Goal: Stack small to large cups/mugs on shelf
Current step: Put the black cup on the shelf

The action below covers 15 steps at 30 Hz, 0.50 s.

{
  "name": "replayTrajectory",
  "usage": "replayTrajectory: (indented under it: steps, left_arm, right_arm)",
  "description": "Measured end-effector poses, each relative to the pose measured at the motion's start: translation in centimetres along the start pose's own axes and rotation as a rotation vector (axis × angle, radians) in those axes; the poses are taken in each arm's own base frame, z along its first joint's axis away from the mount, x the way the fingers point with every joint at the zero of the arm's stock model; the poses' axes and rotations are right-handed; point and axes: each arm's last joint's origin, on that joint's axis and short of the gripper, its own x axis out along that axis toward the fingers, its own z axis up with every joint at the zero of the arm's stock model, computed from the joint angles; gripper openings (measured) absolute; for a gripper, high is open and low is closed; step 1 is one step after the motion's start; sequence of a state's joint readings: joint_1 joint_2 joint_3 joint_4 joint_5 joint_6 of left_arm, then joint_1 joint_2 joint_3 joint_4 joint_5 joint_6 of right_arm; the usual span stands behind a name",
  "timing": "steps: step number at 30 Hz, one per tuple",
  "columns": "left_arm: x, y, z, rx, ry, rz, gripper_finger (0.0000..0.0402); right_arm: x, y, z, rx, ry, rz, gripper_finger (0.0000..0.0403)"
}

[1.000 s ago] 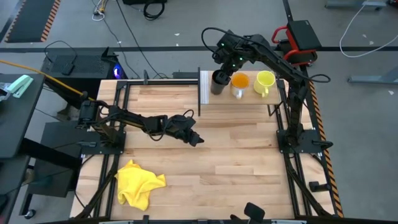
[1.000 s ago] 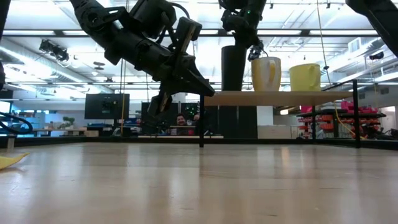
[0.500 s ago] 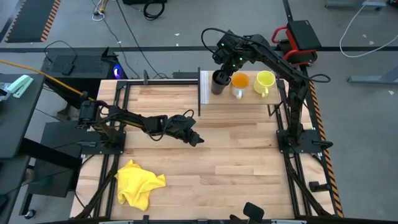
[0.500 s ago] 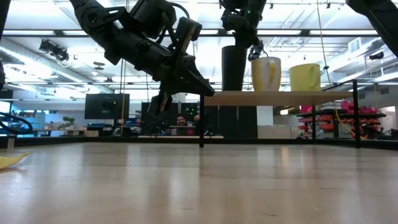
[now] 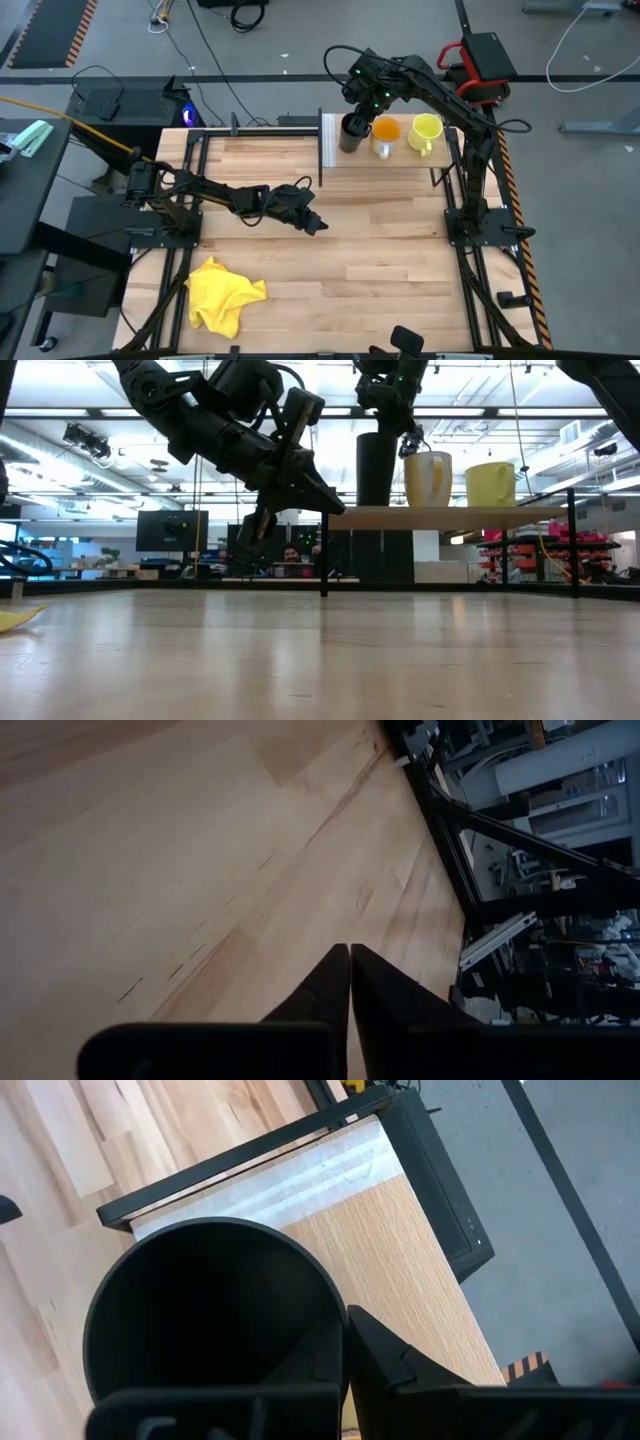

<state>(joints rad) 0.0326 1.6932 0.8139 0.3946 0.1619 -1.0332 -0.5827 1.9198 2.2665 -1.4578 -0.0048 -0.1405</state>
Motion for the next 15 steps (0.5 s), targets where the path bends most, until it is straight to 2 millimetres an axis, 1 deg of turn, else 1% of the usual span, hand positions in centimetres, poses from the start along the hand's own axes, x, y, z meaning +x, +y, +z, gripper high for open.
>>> replayTrajectory:
  steps: [5,9,15]
  left_arm:
    - [0.00,0.00,0.00,0.000,0.000,0.000,0.0023]
    - [0.00,0.00,0.00,0.000,0.000,0.000,0.0017]
    - [0.00,0.00,0.00,0.000,0.000,0.000,0.0016]
  right_arm:
    - [0.02,0.02,-0.10,-0.003,0.011,0.002,0.0009]
    - [0.62,0.04,-0.28,-0.012,0.035,0.006,0.0009]
    - [0.79,0.04,-0.22,-0.016,0.027,0.007,0.0009]
